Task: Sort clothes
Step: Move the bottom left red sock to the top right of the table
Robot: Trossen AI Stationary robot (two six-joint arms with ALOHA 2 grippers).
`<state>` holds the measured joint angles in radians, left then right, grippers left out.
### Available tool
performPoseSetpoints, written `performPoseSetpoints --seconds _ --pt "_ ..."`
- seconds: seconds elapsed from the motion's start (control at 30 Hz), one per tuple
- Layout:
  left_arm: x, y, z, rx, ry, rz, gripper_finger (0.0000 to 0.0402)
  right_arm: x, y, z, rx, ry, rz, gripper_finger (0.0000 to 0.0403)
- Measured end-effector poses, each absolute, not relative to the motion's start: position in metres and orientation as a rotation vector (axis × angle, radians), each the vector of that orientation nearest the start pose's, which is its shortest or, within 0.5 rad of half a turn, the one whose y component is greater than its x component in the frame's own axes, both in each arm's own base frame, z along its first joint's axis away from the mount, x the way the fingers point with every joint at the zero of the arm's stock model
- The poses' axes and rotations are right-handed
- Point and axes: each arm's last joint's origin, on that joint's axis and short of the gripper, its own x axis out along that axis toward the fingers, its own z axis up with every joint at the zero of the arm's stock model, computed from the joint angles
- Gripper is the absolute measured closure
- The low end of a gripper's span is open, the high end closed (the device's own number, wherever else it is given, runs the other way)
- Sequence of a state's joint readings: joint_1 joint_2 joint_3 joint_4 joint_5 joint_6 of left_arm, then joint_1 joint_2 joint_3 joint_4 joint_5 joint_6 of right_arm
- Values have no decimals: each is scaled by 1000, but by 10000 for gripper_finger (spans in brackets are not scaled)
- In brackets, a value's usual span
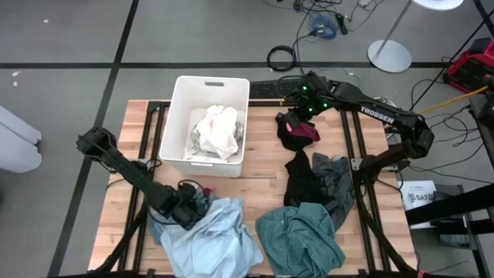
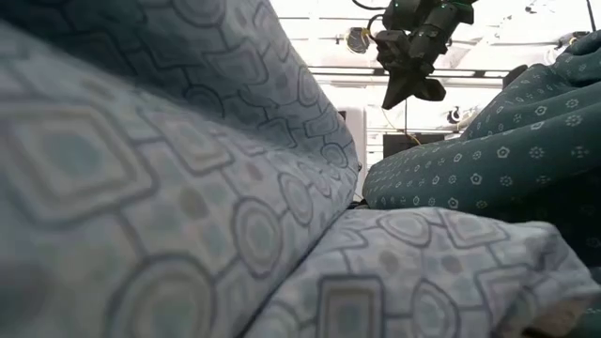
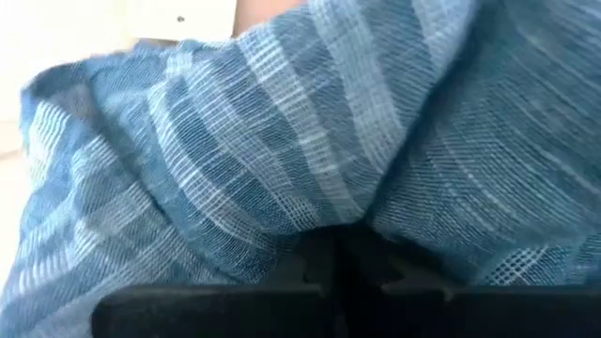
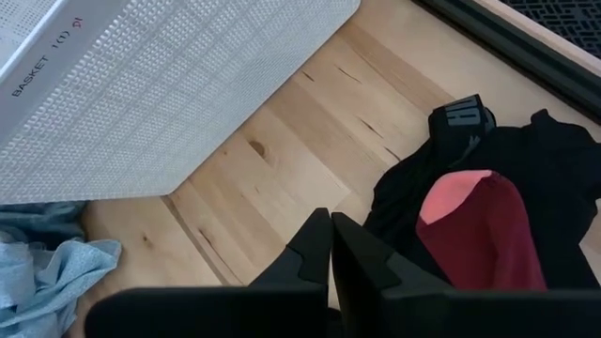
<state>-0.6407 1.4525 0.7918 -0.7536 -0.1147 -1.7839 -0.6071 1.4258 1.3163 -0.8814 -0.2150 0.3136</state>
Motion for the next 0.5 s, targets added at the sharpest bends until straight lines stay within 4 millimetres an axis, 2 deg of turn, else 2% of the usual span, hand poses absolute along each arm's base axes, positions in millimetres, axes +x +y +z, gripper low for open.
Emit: performPoseSetpoints --seconds 0.27,0.37,0.5 --pt "182 -136 168 -1135 1200 1022 394 237 -157 317 682 867 -502 403" --pt "175 -139 176 -1102 1252 1104 394 235 -156 316 683 895 -500 403" --pt "163 -138 196 -973 1347 1241 394 234 -155 315 680 904 -497 403"
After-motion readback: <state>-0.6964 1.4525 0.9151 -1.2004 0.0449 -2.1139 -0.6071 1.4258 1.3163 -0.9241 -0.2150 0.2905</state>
